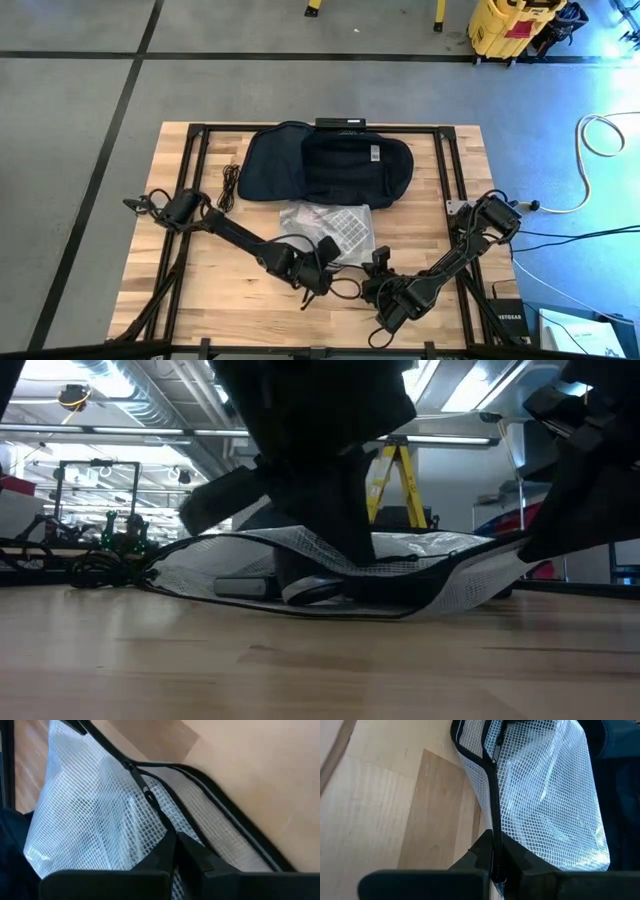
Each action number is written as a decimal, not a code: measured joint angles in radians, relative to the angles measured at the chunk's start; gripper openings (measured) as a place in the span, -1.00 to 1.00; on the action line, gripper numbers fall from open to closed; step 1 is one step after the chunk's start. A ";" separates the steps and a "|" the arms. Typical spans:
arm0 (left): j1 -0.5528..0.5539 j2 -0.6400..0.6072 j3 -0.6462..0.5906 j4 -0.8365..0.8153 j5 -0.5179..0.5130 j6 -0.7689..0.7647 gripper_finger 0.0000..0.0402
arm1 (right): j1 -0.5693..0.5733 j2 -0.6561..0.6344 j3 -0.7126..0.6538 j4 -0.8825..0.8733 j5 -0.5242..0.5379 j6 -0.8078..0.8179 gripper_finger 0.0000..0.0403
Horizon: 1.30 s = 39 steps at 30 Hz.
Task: Unpack backpack
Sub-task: Close the transparent zip bag
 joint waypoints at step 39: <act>-0.038 0.026 0.000 0.146 0.244 -0.926 0.17 | 0.000 -0.007 0.006 -0.003 -0.002 0.000 -1.00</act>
